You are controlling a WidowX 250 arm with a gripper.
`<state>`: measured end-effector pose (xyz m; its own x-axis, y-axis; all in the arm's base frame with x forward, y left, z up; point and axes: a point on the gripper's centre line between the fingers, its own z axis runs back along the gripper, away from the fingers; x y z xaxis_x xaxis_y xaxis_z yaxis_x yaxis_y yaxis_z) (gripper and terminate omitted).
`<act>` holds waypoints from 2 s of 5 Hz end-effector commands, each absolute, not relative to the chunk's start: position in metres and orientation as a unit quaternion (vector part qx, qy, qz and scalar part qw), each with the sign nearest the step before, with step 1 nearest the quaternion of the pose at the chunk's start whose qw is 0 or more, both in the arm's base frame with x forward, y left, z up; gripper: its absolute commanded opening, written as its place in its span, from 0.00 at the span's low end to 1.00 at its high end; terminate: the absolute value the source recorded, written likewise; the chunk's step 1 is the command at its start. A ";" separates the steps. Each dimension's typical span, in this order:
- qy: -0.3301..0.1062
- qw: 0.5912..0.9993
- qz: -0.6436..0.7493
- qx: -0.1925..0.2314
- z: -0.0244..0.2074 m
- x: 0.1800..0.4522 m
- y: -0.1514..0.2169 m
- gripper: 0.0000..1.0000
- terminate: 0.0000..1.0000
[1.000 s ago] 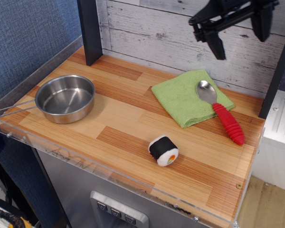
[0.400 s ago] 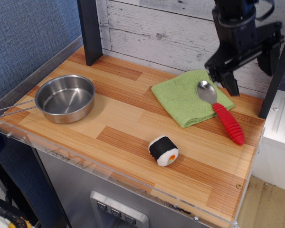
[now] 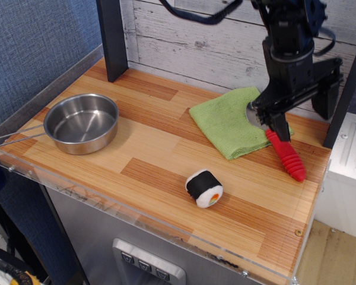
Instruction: Place the red spoon in middle of the table.
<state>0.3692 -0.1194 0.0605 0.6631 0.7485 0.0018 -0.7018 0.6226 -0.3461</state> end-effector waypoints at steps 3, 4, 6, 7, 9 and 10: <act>-0.030 0.912 0.396 -0.106 0.033 0.380 -0.125 1.00 0.00; -0.015 0.915 0.393 -0.094 0.025 0.378 -0.126 1.00 0.00; -0.001 0.924 0.376 -0.074 0.025 0.367 -0.123 1.00 0.00; -0.004 0.925 0.369 -0.084 0.029 0.366 -0.124 1.00 0.00; -0.006 0.930 0.354 -0.097 0.037 0.371 -0.131 0.00 0.00; -0.009 0.935 0.342 -0.097 0.041 0.373 -0.134 0.00 0.00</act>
<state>0.3659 -0.1300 0.0170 0.7575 0.6461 -0.0938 -0.6527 0.7467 -0.1282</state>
